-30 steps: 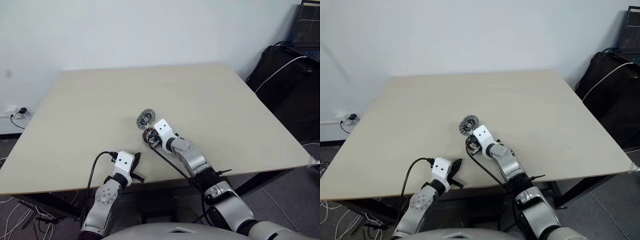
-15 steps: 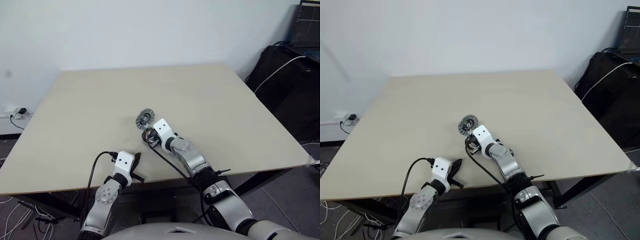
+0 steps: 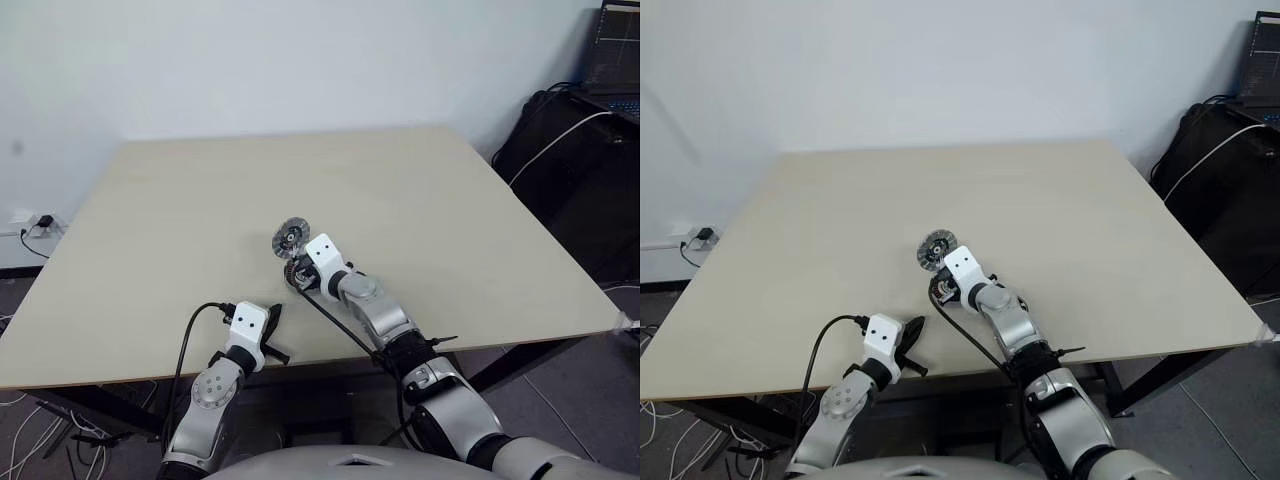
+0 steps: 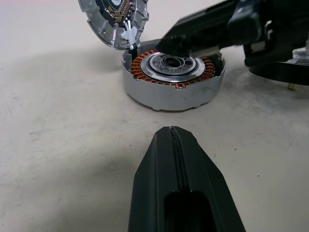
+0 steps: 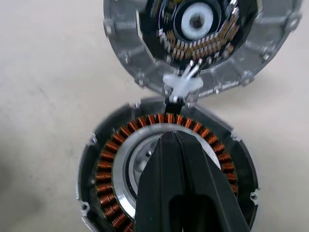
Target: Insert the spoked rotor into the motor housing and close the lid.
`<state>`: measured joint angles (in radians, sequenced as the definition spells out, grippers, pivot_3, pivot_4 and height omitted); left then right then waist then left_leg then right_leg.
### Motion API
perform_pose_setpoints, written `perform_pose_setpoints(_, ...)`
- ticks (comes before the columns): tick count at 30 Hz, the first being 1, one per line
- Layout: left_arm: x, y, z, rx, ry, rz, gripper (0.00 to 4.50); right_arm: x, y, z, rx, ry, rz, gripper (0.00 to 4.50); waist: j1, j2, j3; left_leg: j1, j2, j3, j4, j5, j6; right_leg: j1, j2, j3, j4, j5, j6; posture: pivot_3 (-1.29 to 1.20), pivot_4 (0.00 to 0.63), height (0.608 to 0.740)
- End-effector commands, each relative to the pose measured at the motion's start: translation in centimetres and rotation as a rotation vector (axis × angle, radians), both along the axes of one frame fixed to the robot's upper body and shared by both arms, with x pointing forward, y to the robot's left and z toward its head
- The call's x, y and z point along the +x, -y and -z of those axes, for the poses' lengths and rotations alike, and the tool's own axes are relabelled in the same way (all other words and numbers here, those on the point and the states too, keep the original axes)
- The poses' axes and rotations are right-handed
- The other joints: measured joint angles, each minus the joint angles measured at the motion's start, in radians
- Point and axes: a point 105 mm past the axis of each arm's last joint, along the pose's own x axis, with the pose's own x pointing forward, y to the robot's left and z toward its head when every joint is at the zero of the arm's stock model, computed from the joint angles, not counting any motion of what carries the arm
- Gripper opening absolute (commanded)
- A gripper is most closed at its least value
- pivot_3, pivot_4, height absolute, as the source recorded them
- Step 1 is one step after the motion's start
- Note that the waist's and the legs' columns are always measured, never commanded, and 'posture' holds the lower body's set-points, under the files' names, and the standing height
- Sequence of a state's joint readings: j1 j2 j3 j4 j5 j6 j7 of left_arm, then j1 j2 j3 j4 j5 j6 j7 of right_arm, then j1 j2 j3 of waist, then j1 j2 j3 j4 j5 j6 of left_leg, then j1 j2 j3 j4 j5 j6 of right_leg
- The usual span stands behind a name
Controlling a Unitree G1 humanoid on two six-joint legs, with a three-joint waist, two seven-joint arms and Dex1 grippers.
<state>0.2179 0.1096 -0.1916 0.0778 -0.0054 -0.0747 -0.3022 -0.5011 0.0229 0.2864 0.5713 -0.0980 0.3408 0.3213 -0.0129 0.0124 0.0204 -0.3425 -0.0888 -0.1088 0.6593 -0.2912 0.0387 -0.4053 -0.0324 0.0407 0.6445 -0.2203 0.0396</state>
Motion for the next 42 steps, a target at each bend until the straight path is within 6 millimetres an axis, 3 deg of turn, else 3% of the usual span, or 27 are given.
perform_pose_setpoints(1, 0.7, -0.1, -1.0, -0.011, 0.048, -0.011, 0.0, 0.6, -0.9, -1.1, -0.011, 0.022, -0.011, 0.02, 0.0, 0.0, 0.0, 0.0, 0.0, 0.0, 0.0, 0.0, 0.0, 0.0, 0.0, 0.0, 0.0, 0.0, 0.0, 0.0, 0.0, 0.74)
perform_pose_setpoints(10, 0.6, -0.2, -0.9, -0.011, 0.042, -0.01, 0.0, 1.5, -0.4, -3.9, 0.103, 0.119, 0.046, 0.02, 0.001, 0.0, 0.0, -0.001, 0.0, 0.0, -0.001, 0.0, 0.0, -0.001, 0.0, 0.0, 0.0, 0.0, 0.0, 0.0, 0.0, 0.74)
perform_pose_setpoints(17, 0.4, -0.1, -0.9, -0.011, 0.036, -0.001, 0.0, 0.9, -0.2, -6.0, 0.157, 0.171, 0.035, 0.02, 0.0, 0.0, 0.0, -0.001, 0.0, 0.0, -0.002, 0.0, 0.0, -0.002, 0.0, 0.001, 0.0, 0.0, 0.0, 0.0, 0.0, 0.74)
perform_pose_setpoints(31, 0.2, -0.3, -0.9, -0.015, 0.028, -0.016, 0.0, 0.7, -0.5, 0.2, -0.032, -0.021, 0.044, 0.02, -0.003, 0.0, 0.0, 0.0, 0.0, 0.0, -0.002, 0.001, -0.001, -0.001, 0.001, 0.001, 0.0, 0.0, -0.001, 0.0, 0.0, 0.74)
perform_pose_setpoints(42, 0.1, -0.3, -0.9, -0.015, 0.026, -0.021, 0.0, 1.2, -0.6, -5.1, 0.111, 0.125, -0.012, 0.02, -0.001, 0.001, 0.0, -0.001, 0.001, 0.0, -0.002, 0.001, -0.001, -0.002, 0.002, 0.001, 0.0, 0.0, -0.001, 0.0, 0.0, 0.74)
